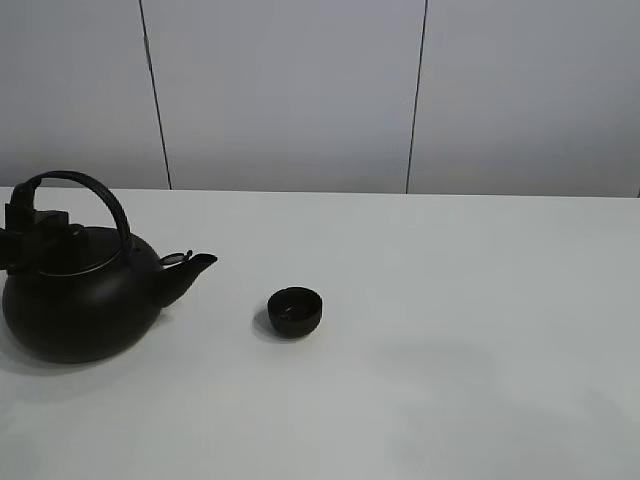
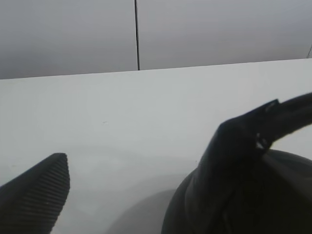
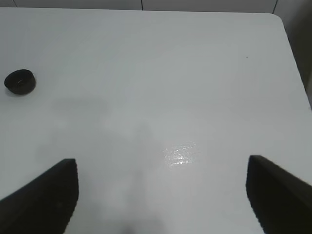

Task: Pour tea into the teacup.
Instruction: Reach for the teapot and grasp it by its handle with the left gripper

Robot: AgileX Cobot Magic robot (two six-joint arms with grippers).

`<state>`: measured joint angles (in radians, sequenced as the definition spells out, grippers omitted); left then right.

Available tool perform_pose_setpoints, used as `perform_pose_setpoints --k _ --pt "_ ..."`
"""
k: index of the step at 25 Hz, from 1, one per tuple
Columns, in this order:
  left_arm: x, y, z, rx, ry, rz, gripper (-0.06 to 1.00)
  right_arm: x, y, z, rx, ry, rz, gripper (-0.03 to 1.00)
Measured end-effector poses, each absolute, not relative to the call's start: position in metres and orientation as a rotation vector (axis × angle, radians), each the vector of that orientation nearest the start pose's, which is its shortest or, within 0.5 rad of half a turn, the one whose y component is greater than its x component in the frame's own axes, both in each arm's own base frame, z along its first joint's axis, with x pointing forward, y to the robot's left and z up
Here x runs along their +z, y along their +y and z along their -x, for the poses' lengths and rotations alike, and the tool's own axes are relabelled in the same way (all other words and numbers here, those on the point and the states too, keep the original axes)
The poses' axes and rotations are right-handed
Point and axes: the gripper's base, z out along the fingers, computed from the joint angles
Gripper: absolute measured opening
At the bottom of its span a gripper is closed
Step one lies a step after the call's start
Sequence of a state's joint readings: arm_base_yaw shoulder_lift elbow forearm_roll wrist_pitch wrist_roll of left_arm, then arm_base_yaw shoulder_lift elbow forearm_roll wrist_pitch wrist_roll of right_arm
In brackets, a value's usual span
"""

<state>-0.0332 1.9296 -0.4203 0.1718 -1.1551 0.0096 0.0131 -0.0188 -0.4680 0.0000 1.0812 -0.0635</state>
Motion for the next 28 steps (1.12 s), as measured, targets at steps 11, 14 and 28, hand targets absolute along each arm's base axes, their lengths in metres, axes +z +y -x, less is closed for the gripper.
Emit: perform_pose_setpoints --k 11,14,28 --pt "0.1044 -0.0262 -0.2795 -0.131 1.829 -0.245 0.3 0.2666 -0.0001 0.0049 -0.031 2.077 0.08 0.64" --pt "0.1044 -0.0272 -0.2792 -0.138 1.827 -0.258 0.18 0.2666 -0.0001 0.0049 -0.031 2.077 0.08 0.64" --pt "0.112 -0.0283 -0.2838 -0.124 1.836 -0.3 0.12 0.2666 -0.0001 0.0049 -0.031 2.077 0.08 0.64"
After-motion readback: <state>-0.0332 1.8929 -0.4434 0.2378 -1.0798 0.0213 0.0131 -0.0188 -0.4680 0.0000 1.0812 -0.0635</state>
